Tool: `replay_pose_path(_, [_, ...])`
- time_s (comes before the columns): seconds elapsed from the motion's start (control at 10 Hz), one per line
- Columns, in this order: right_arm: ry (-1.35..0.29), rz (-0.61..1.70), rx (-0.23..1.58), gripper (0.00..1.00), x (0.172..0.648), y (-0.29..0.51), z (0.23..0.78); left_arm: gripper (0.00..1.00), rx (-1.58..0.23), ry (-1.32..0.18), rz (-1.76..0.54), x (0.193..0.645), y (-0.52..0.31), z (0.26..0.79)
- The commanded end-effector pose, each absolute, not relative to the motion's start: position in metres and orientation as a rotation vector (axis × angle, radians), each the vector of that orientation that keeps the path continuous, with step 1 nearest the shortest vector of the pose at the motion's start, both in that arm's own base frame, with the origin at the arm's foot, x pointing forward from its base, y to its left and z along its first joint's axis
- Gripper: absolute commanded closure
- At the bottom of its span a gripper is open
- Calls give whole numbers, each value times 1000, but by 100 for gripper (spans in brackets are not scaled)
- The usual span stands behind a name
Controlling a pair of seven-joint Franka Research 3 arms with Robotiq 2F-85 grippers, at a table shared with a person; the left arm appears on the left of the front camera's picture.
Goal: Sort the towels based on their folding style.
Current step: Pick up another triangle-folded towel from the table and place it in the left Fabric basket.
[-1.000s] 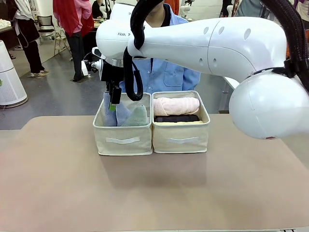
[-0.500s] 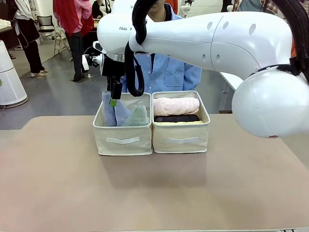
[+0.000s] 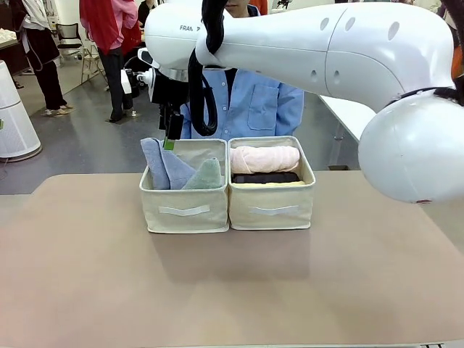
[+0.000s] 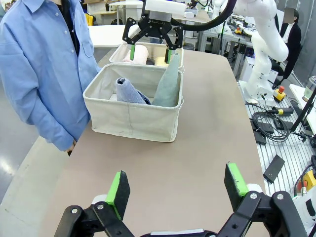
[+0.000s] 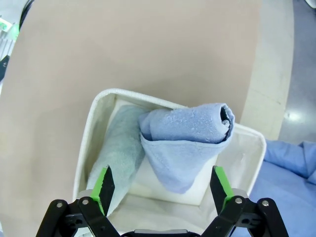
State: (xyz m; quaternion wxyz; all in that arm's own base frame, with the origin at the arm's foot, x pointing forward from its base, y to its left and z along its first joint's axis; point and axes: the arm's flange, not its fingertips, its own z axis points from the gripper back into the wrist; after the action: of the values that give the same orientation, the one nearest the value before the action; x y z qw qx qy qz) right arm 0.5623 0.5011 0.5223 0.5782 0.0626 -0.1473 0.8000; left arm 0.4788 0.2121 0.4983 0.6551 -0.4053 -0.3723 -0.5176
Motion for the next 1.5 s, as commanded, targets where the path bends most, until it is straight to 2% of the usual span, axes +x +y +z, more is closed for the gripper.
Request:
replay_pose_path(0.0, [-327,1874,98,0,551,489,518,0,-908,-845,-1170,478,212,499])
replay_pose_path(0.2, [-236,1856,73,0,535,470,523,0,-908,-845,-1170,478,212,499])
replay_pose_path(0.6, [-50,1566,11,0,473,343,517,0,-908,-845,-1170,478,212,499])
replay_pose_path(1.0, [-105,1316,-21,0,409,236,539,0,-908,-845,-1170,478,212,499])
replay_pose_path(1.2, [-195,1281,1,0,405,211,544,0,-908,-845,-1170,478,212,499])
replay_pose_path(1.3, [-175,1277,-2,0,416,214,544,0,-908,-845,-1170,478,212,499])
replay_pose_path(1.4, [-128,1287,-17,0,404,212,558,0,-908,-845,-1170,478,212,499])
